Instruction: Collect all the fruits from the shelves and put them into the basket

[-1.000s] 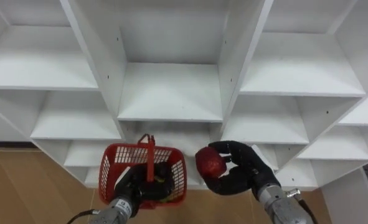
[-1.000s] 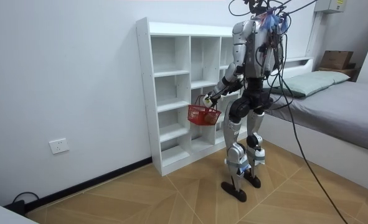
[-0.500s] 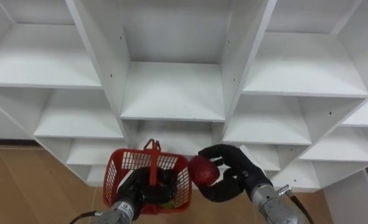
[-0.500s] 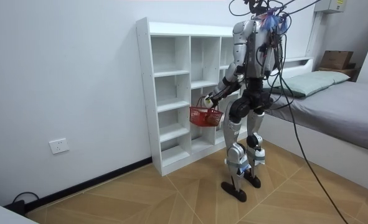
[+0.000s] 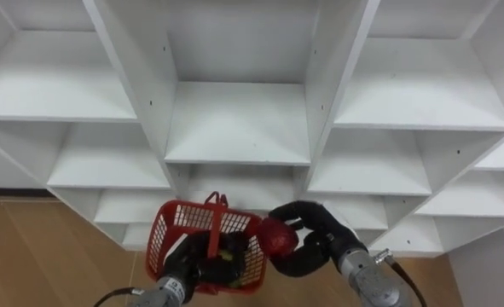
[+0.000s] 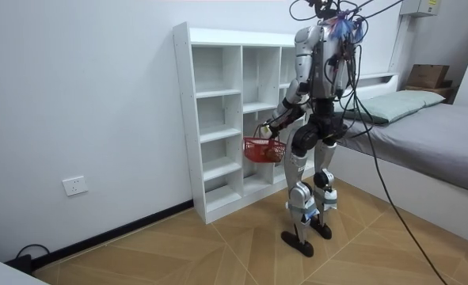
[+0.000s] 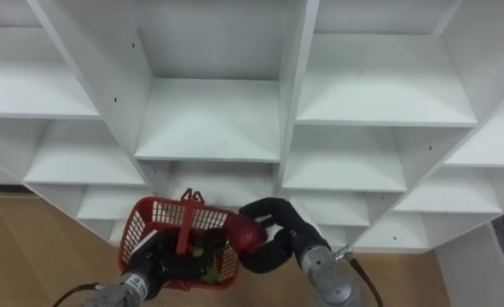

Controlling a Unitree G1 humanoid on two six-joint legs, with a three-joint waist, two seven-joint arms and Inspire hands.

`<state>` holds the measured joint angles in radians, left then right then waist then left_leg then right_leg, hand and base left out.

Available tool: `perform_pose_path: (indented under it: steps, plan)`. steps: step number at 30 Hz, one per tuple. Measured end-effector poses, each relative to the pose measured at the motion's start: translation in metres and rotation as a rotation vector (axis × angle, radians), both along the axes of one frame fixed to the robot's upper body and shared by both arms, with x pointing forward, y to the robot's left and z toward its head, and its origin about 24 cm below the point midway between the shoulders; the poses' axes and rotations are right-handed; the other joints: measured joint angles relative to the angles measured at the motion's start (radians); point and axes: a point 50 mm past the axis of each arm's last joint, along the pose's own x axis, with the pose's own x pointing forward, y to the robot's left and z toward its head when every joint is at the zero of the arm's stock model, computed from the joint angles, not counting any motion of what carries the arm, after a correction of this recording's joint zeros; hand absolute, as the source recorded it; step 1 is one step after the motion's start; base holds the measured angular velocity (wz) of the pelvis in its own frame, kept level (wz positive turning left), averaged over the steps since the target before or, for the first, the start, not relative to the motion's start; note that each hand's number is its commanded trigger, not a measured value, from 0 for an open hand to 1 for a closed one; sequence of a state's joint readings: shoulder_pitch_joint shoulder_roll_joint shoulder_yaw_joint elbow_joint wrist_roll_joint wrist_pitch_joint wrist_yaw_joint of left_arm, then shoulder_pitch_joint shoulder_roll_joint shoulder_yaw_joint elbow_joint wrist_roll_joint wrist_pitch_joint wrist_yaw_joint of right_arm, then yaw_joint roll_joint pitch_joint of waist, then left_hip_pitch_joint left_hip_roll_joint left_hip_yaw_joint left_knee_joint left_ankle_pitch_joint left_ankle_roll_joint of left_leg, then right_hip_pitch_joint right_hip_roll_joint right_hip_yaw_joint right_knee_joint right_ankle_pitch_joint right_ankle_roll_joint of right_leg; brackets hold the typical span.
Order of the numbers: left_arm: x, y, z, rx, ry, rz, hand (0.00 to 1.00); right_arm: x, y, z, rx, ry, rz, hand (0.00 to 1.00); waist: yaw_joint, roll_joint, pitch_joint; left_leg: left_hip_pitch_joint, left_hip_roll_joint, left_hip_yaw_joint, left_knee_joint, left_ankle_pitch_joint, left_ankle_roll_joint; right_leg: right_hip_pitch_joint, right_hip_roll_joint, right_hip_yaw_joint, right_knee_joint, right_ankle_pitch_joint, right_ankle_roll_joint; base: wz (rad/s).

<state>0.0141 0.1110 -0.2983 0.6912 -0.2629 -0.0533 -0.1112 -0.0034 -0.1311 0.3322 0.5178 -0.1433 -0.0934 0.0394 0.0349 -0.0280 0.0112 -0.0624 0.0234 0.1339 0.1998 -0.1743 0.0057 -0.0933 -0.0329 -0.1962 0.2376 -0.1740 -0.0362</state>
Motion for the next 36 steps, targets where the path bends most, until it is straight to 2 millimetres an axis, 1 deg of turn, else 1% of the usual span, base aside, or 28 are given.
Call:
perform_pose_path:
  steps: [6, 10, 14, 17, 21, 22, 27, 31, 34, 36]
  plan:
    - [-0.001, -0.004, -0.003, -0.003, 0.017, -0.048, 1.0, 0.002, 0.004, -0.006, -0.024, 0.026, 0.021, 1.0, -0.003, 0.004, 0.0026, -0.011, 0.0, -0.004, 0.001, 0.0, 0.0, -0.012, 0.0, -0.001, 0.005, 0.0, 0.0, 0.0]
    - [-0.005, -0.006, -0.007, 0.006, 0.045, -0.077, 1.0, 0.002, 0.003, -0.011, -0.041, 0.05, 0.024, 1.0, -0.003, 0.01, 0.007, -0.019, 0.0, -0.005, 0.005, 0.0, 0.0, -0.016, -0.002, -0.006, 0.006, 0.0, 0.0, 0.03]
    - [-0.004, -0.004, -0.008, 0.006, 0.053, -0.104, 1.0, 0.006, 0.004, -0.011, -0.05, 0.047, 0.033, 1.0, -0.003, 0.009, 0.0082, -0.058, 0.0, -0.004, 0.022, 0.0, 0.0, -0.054, -0.003, -0.003, 0.019, 0.0, -0.001, 0.0]
    - [-0.004, -0.005, -0.008, 0.014, 0.055, -0.128, 1.0, 0.004, 0.007, -0.011, -0.051, 0.049, 0.05, 1.0, -0.002, 0.01, 0.0085, -0.067, -0.001, -0.004, 0.023, 0.0, 0.0, -0.063, -0.003, -0.004, 0.019, 0.0, -0.001, 0.0]
    - [-0.004, -0.007, -0.008, 0.01, 0.056, -0.156, 1.0, 0.004, 0.009, -0.012, -0.045, 0.059, 0.056, 1.0, -0.002, 0.012, 0.0107, -0.069, -0.001, -0.004, 0.022, 0.0, 0.0, -0.065, -0.004, -0.003, 0.018, 0.0, -0.001, 0.0]
    - [-0.004, -0.007, -0.008, 0.011, 0.056, -0.166, 1.0, 0.006, 0.009, -0.012, -0.048, 0.06, 0.057, 1.0, -0.003, 0.013, 0.0128, -0.069, -0.001, -0.003, 0.022, 0.0, 0.0, -0.065, -0.004, -0.003, 0.018, 0.0, -0.001, 0.0]
    - [-0.005, -0.01, -0.008, 0.01, 0.059, -0.222, 1.0, 0.012, 0.009, -0.012, -0.056, 0.062, 0.061, 1.0, -0.001, 0.013, 0.0136, -0.075, -0.001, -0.003, 0.022, 0.0, 0.0, -0.07, -0.003, -0.003, 0.015, 0.0, -0.001, 0.0]
    - [-0.005, -0.013, -0.008, 0.0, 0.058, -0.25, 1.0, 0.011, 0.015, -0.013, -0.058, 0.071, 0.104, 1.0, 0.0, 0.014, 0.014, -0.076, -0.001, -0.003, 0.023, 0.0, 0.0, -0.07, -0.003, -0.006, 0.015, 0.0, -0.001, 0.0]
    - [-0.003, -0.013, -0.007, 0.005, 0.052, -0.264, 1.0, 0.01, 0.016, -0.014, -0.056, 0.078, 0.112, 1.0, 0.001, 0.021, 0.0179, -0.077, -0.001, -0.003, 0.023, 0.0, 0.0, -0.071, -0.004, -0.007, 0.015, 0.0, -0.001, 0.0]
    - [-0.002, -0.013, -0.006, 0.008, 0.051, -0.271, 1.0, 0.01, 0.016, -0.014, -0.056, 0.079, 0.113, 1.0, 0.001, 0.022, 0.0178, -0.082, -0.002, -0.003, 0.024, 0.0, 0.0, -0.075, -0.004, -0.007, 0.016, 0.0, -0.001, 0.0]
